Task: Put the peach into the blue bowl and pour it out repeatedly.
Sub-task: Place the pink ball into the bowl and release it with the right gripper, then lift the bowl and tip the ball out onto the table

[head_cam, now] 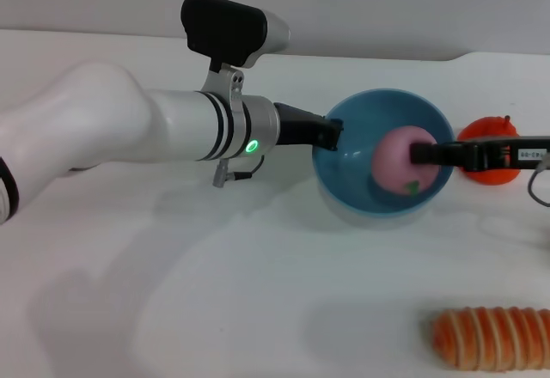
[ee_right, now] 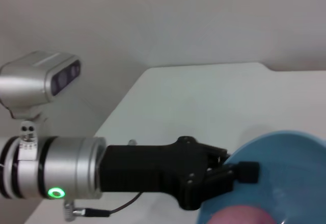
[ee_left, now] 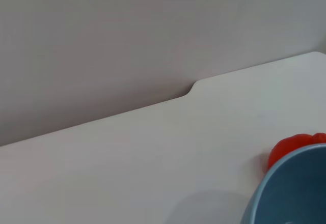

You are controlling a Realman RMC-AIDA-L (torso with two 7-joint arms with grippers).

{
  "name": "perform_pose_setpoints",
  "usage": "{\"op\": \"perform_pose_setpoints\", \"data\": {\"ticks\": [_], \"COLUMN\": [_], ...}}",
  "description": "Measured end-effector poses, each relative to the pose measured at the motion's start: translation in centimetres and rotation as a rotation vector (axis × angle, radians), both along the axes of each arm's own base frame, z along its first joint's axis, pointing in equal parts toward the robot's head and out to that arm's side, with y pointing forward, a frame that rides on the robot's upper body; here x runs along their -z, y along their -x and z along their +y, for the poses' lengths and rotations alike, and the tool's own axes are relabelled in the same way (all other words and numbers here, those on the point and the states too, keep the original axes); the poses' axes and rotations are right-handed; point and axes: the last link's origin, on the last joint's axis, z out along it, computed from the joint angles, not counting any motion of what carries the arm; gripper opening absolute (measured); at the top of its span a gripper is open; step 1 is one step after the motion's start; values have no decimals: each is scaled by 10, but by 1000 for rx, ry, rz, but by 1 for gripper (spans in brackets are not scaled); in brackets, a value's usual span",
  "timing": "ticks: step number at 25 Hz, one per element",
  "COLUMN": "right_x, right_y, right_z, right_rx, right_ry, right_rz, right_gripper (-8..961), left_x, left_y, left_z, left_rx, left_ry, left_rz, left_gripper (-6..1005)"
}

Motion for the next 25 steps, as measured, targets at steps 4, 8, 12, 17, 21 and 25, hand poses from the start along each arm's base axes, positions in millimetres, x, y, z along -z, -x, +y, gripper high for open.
{"op": "perform_pose_setpoints", "data": {"ticks": [4, 8, 12, 17, 21, 25], "right_x": [3, -2, -9, -22, -30, -33], "right_y": [-1, -3, -7, -18, -40, -70], "right_z": [3, 6, 6, 3, -20, -58], "right_rx": [-46, -67, -68, -48, -108, -107], "right_ry": [-49, -113, -172, -227, -317, -465], "right_rz": [-13, 6, 36, 44, 58, 145], "right_gripper": [140, 163, 306, 483, 542, 542], "left_x": [1, 0, -1, -1, -5, -11], "left_y": [2, 5, 6, 8, 0, -18], "left_z": [0, 0, 0, 1, 11, 25], "left_rx": [-6, -14, -16, -14, 61, 189], "left_ry": [-5, -9, -12, -14, -62, -136], "left_rz": [2, 1, 6, 16, 54, 115], "left_gripper": [-1, -1, -1, -2, -2, -2]}}
